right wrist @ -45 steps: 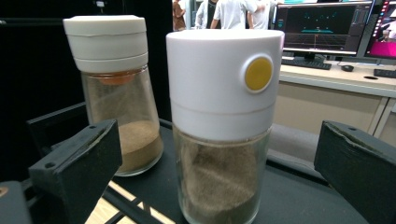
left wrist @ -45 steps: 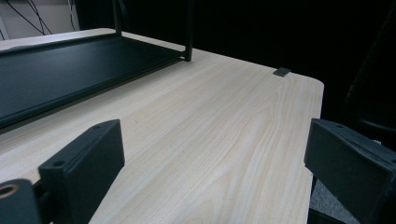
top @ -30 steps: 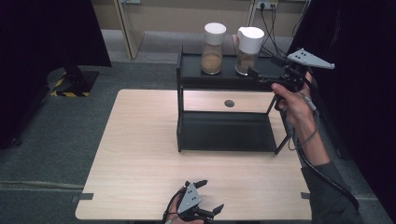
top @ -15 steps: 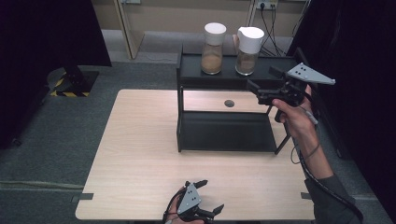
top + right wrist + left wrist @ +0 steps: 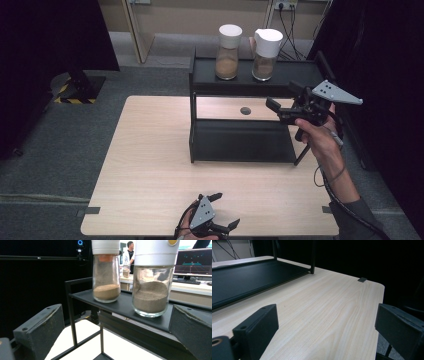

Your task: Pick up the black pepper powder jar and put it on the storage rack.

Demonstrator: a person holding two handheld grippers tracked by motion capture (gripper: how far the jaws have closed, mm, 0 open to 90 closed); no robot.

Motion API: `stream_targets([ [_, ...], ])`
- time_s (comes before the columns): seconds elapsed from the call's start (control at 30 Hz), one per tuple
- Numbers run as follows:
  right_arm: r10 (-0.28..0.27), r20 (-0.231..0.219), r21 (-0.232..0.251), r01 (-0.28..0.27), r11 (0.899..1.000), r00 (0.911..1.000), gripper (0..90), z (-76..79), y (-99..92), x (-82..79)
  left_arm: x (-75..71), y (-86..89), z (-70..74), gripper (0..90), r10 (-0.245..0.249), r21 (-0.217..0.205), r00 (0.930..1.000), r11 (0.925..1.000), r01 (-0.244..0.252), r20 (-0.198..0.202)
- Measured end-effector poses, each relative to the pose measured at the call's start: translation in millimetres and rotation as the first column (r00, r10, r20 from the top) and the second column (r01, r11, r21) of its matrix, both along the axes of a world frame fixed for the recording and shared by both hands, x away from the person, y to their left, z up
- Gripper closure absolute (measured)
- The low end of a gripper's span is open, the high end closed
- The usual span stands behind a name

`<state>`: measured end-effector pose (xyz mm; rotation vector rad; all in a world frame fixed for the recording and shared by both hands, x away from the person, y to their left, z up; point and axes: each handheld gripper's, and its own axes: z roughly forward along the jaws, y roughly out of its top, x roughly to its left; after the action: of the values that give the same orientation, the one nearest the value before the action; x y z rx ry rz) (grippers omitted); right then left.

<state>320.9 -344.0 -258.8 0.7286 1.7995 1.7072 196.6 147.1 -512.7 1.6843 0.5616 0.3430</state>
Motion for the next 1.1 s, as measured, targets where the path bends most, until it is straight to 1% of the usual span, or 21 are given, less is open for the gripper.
stream_targets([
  [0.17,0.026,0.004,0.008,-0.026,1.0,0.9997,0.6,-9.2,-3.1,-6.2,0.0,0.1,-0.2,4.3,0.001,-0.002,1.0,1.0,-0.001,-0.001],
  [0.33,0.04,0.009,0.011,-0.04,0.999,0.9992,0.6,-20.3,-5.3,-13.9,-0.2,-0.1,-0.2,4.3,0.001,0.0,1.0,1.0,-0.001,0.0],
  [0.43,0.044,0.005,0.018,-0.044,0.999,0.999,0.7,-26.6,-6.3,-18.0,-0.5,-0.2,-0.3,4.3,0.003,0.0,1.0,1.0,-0.003,0.002],
  [0.53,0.039,0.011,0.008,-0.04,0.999,0.9992,0.7,-31.1,-6.1,-22.7,-0.7,-0.3,-0.5,4.1,0.005,-0.001,1.0,1.0,-0.005,0.004],
  [0.97,0.062,0.005,0.026,-0.062,0.998,0.9981,0.7,-54.2,-8.1,-37.4,-1.4,-0.4,-0.9,3.3,0.01,-0.004,0.9999,0.9999,-0.01,0.007],
  [1.1,0.067,0.004,0.019,-0.067,0.998,0.9978,0.7,-61.9,-8.4,-42.2,-1.4,-0.4,-1.0,3.2,0.009,-0.005,0.9999,0.9999,-0.009,0.007],
])
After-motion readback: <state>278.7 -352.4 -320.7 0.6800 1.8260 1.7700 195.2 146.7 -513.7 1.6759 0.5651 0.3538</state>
